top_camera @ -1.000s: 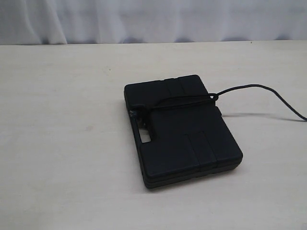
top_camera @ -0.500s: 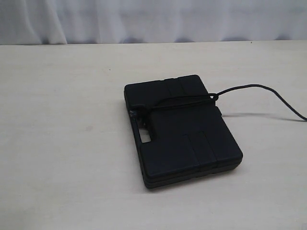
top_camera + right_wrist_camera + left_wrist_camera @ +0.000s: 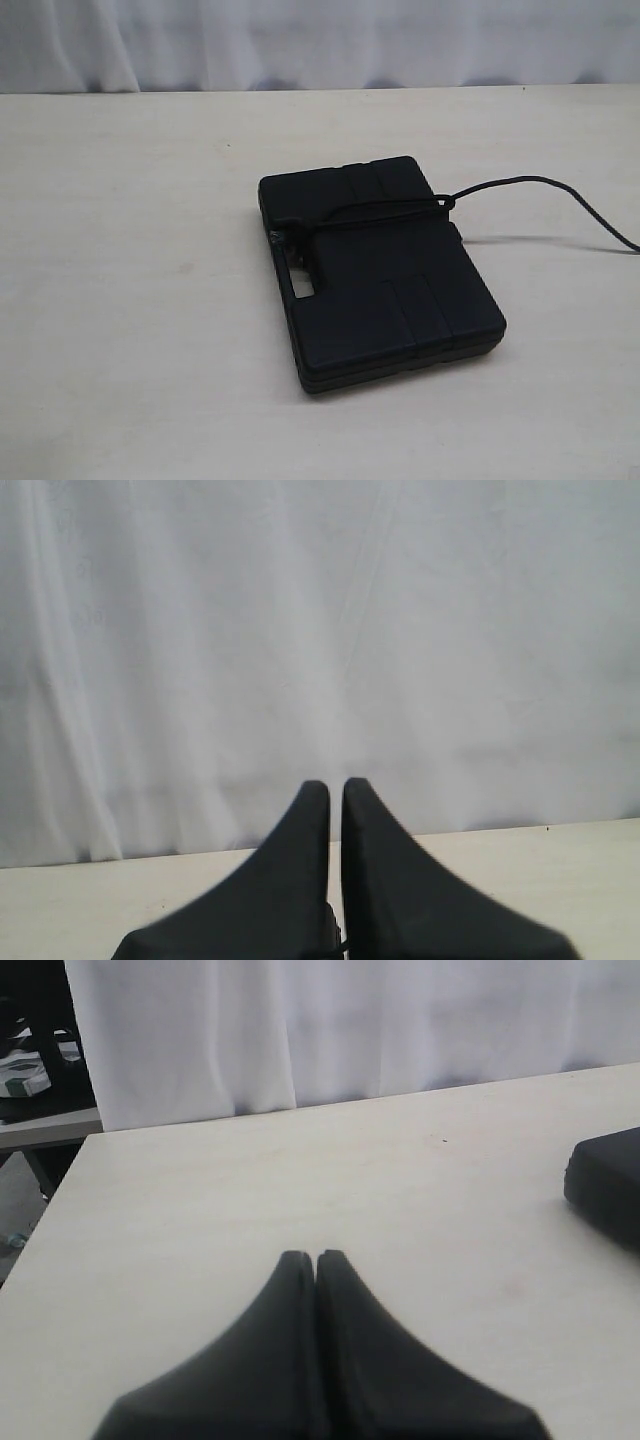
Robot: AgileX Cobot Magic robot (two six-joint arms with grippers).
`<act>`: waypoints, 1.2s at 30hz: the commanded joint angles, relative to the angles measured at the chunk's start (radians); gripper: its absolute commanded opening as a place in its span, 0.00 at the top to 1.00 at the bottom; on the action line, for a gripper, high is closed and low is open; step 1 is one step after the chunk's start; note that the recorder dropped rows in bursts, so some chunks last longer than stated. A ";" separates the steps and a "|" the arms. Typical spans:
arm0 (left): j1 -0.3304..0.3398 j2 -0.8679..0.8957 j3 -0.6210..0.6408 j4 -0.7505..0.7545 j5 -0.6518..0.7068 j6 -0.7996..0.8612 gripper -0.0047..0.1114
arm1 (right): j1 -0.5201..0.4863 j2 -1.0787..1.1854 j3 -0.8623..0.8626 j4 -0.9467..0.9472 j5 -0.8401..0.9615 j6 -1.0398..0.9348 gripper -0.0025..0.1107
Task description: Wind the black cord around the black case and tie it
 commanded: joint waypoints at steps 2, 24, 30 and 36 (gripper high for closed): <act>0.002 -0.003 0.003 -0.009 -0.005 -0.002 0.96 | 0.005 -0.006 0.006 0.008 0.008 0.003 0.94; 0.002 -0.003 0.003 -0.009 -0.005 -0.002 0.96 | 0.038 -0.006 0.059 0.318 0.031 -0.138 0.94; 0.002 -0.003 0.003 -0.009 -0.001 -0.002 0.96 | 0.038 -0.006 0.059 0.723 0.027 -0.594 0.94; 0.002 -0.003 0.003 -0.009 -0.001 -0.002 0.96 | 0.038 -0.006 0.059 1.107 0.031 -1.048 0.94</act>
